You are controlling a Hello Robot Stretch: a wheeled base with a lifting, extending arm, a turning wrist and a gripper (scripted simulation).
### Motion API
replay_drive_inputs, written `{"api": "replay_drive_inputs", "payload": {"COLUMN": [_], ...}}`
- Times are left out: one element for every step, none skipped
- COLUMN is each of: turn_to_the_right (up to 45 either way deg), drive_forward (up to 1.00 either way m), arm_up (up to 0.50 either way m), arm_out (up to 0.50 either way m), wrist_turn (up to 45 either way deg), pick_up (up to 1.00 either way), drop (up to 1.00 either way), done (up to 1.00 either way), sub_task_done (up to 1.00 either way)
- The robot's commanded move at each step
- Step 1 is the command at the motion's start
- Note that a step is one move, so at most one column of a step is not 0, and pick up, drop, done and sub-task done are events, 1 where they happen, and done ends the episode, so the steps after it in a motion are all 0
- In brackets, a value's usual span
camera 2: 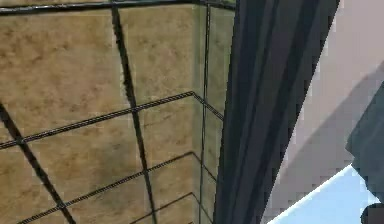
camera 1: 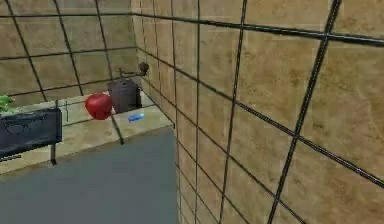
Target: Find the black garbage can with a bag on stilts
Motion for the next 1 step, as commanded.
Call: {"api": "replay_drive_inputs", "payload": {"turn_to_the_right": [-45.0], "drive_forward": [0.00], "arm_up": [0.00], "arm_out": [0.00], "wrist_turn": [0.0], "pick_up": [0.00], "drop": [0.00], "done": [0.00], "sub_task_done": [0.00]}}
